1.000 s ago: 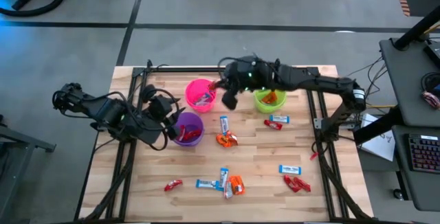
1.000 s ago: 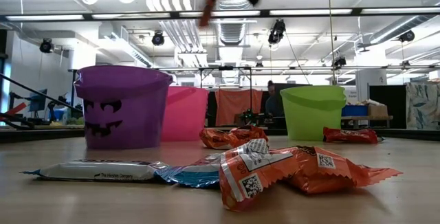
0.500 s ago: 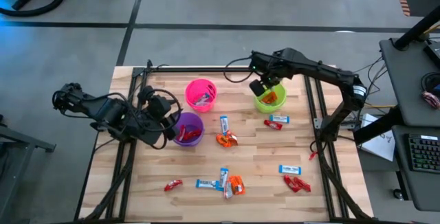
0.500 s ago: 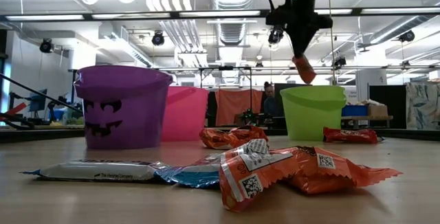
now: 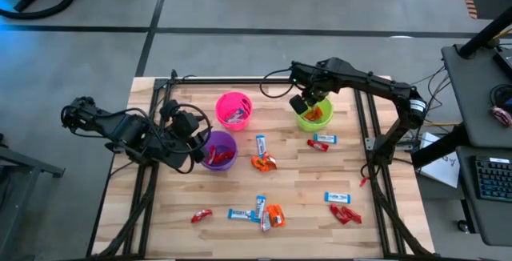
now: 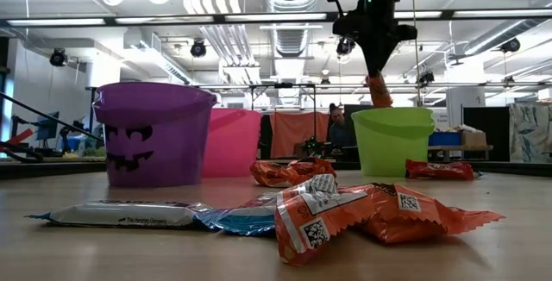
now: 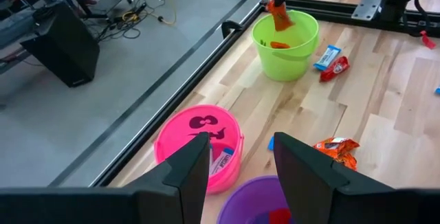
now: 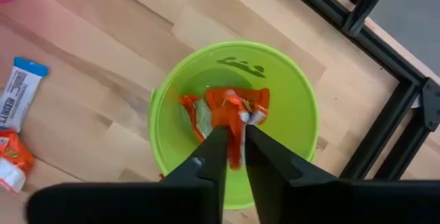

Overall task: Sort candy
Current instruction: Put the orange chocolate into the green bucket, then put the white chocolate into the pink bucket

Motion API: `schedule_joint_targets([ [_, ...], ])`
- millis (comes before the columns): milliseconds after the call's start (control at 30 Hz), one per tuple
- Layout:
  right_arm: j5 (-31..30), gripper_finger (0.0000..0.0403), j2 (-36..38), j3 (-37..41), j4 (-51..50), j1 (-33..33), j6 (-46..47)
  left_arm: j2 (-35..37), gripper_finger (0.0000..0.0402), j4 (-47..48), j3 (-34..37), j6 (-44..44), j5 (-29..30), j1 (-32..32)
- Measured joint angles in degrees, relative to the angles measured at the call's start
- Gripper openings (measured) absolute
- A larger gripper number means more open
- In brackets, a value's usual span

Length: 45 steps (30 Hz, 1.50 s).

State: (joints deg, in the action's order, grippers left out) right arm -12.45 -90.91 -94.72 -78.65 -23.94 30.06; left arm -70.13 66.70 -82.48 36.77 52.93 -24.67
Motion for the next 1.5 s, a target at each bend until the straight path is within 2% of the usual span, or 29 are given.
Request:
schedule_joint_targets([
  [167, -0.9, 0.0112, 0.0, 0.0, -0.4, 0.0, 0.6, 0.0, 0.0146, 0.1, 0.0, 0.0, 0.0, 0.0],
  [333, -0.1, 0.0148, 0.3, -1.0, -2.1, 0.0, 1.0, 0.0, 0.0146, 0.1, 0.0, 0.0, -0.9, 0.0],
  [433, 4.9, 0.0158, 1.2, -2.1, -2.6, 0.0, 1.6, 0.0, 0.0146, 0.0, 0.0, 0.2, -1.5, 0.0],
  [600, 18.1, 0.0160, 3.5, -2.8, -2.5, 1.8, 4.3, 0.0, 0.0146, -0.2, 0.0, 1.3, -3.3, 0.5],
  [733, 26.0, 0.0160, 6.1, -2.8, -2.5, 8.0, 6.4, 0.1, 0.0146, -0.2, 0.0, 1.3, -7.6, 1.0],
  [900, 26.6, 0.0160, 8.2, -2.7, -2.5, 17.6, 9.2, 0.4, 0.0146, -0.2, 0.0, -0.1, -14.0, 1.5],
  [1100, 26.5, 0.0160, 8.3, -1.6, -2.5, 28.1, 9.4, 1.1, 0.0145, -0.9, 0.0, -6.8, -23.3, 2.6],
  [1333, 26.5, 0.0160, 8.2, 4.8, -2.3, 38.6, 10.1, 3.7, 0.0119, -5.8, 2.1, -12.3, -25.1, 2.7],
  [1500, 26.5, 0.0160, 8.2, 12.1, 0.8, 44.8, 10.9, 8.8, 0.0101, -13.7, 9.7, -12.2, -25.3, 2.7],
])
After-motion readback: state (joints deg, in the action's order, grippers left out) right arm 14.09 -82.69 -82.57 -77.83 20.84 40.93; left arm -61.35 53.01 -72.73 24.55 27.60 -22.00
